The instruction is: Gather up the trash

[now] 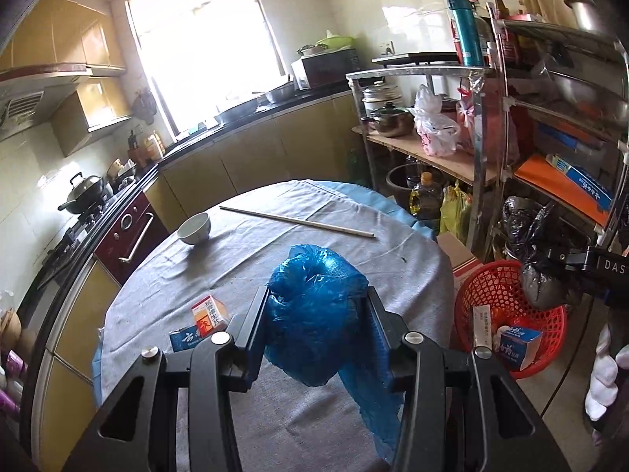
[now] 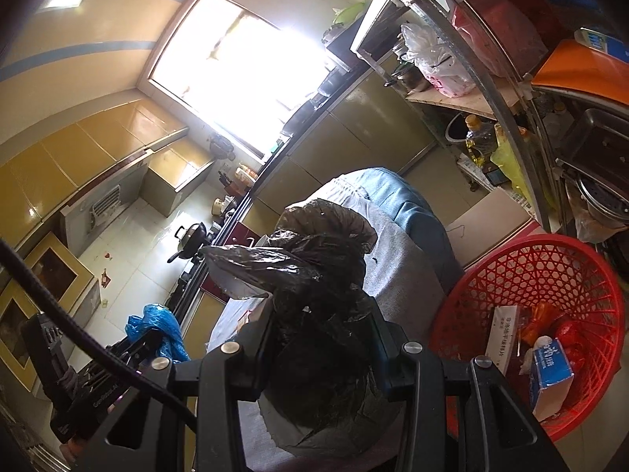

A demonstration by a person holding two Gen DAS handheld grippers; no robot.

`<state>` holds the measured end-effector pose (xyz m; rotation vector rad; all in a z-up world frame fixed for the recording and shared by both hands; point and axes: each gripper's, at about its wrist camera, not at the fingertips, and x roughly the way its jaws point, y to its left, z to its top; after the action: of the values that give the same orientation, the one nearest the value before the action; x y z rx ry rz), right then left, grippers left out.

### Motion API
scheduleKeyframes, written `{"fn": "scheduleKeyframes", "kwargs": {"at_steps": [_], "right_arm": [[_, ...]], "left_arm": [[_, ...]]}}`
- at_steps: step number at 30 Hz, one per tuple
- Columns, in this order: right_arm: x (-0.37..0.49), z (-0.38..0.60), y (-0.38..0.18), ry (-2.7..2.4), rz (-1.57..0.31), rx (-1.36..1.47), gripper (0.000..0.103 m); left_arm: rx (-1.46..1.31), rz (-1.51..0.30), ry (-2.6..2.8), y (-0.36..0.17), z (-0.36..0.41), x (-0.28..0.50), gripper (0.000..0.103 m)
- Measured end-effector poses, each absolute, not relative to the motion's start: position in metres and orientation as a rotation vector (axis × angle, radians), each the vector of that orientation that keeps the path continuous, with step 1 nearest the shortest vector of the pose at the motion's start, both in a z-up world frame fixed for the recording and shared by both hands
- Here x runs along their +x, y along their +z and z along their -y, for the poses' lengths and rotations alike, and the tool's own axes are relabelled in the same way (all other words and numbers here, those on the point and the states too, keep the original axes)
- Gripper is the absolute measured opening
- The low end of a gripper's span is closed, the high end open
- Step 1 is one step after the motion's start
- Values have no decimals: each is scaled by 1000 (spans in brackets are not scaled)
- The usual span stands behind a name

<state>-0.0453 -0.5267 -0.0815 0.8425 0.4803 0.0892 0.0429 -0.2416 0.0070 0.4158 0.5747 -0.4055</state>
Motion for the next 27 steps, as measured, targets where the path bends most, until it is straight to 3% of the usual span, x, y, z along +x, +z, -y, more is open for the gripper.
{"fn": "scheduleKeyframes", "kwargs": {"at_steps": [27], "right_arm": [[-74, 566, -92, -5, -474, 882, 43]], "left_arm": [[497, -575, -534, -4, 314, 35, 47]]}}
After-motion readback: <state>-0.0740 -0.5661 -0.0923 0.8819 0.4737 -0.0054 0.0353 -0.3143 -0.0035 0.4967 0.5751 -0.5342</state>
